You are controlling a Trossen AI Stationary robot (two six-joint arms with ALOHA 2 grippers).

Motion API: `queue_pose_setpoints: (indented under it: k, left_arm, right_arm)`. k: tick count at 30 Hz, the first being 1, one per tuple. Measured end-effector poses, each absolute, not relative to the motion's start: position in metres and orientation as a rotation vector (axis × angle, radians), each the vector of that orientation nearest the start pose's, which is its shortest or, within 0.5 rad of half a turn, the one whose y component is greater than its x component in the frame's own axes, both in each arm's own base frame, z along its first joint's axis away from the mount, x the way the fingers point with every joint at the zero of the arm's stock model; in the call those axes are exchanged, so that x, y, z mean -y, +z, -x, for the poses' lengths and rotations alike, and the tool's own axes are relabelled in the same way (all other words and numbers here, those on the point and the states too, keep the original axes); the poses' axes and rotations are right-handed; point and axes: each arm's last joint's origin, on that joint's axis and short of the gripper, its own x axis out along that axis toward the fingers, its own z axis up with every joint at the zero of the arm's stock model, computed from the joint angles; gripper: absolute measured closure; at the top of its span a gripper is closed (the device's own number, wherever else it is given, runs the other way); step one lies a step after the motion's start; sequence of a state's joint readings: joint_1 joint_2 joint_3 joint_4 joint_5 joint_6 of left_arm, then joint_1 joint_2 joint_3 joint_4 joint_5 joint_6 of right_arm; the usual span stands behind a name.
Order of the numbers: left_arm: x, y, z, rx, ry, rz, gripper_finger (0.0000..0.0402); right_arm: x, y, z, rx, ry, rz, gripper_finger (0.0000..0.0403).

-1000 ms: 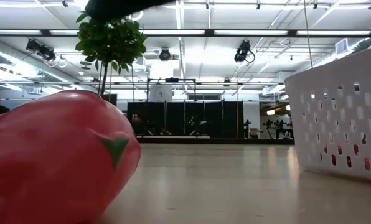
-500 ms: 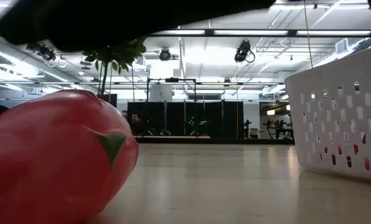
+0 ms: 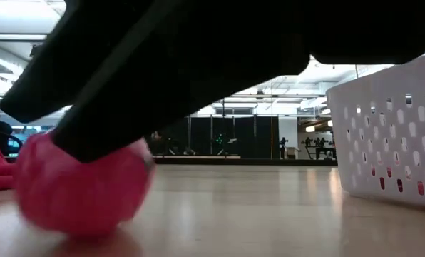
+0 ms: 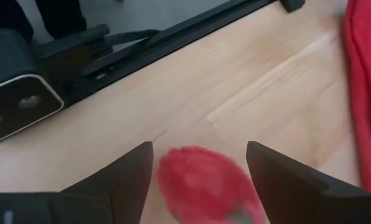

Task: Pick and placing Produce into tupperware
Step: Put the red dragon fruit into the white basket

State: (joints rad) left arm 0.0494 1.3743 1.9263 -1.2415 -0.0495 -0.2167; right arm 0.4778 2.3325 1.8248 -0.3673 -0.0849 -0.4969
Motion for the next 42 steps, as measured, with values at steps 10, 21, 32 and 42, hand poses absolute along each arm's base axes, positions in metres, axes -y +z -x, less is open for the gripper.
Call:
queue_pose_setpoints:
  k: [10, 21, 32, 42]
  left_arm:
    - [-0.012, 0.48, -0.219, -0.686, 0.169, 0.203, 0.0288]
    - [-0.012, 0.478, -0.218, -0.712, 0.172, 0.203, 0.0287]
    - [-0.012, 0.477, -0.217, -0.72, 0.173, 0.203, 0.0288]
    - [-0.012, 0.477, -0.217, -0.72, 0.172, 0.203, 0.0289]
  right_arm:
    - [-0.217, 0.154, -0.459, -0.751, 0.676, 0.558, 0.0135]
    - [-0.198, 0.154, -0.467, -0.792, 0.594, 0.445, 0.0135]
    - [-0.162, 0.153, -0.48, -0.87, 0.313, 0.152, 0.0135]
    - [-0.133, 0.148, -0.482, -0.951, 0.01, -0.037, 0.0135]
